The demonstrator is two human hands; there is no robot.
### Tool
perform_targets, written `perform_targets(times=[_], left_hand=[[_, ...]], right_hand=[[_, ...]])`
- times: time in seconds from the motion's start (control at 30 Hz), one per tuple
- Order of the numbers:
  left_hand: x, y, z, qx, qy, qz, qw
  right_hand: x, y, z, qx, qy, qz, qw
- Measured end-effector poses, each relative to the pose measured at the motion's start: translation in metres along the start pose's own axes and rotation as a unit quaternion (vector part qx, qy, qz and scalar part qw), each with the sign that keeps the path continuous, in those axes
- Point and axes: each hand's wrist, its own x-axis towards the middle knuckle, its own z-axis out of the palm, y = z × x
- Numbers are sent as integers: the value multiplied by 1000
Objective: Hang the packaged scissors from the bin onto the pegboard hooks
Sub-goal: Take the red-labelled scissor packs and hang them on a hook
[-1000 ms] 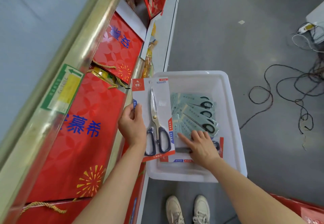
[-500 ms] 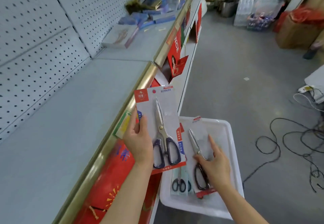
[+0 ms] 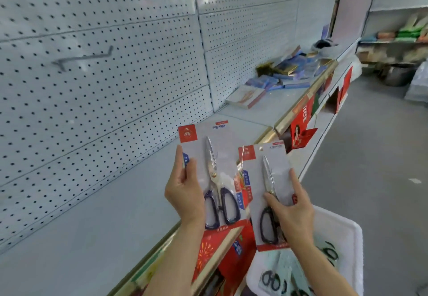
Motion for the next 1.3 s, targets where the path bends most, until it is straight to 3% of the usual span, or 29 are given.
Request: perform_targets(times=[0.53, 0.77, 1.03, 1.3], left_hand=[[86, 82, -143, -3, 158, 85, 984], [84, 106, -165, -13, 202, 130, 971], [50, 139, -173, -28, 303, 168, 938], [58, 166, -186, -27, 336, 201, 920]], right_hand=[[-67, -146, 118, 166, -109, -77, 977], [-73, -175, 141, 174, -158, -98, 967], [-67, -191, 139, 213, -228, -126, 942], [-77, -199, 145, 238, -271, -128, 924]])
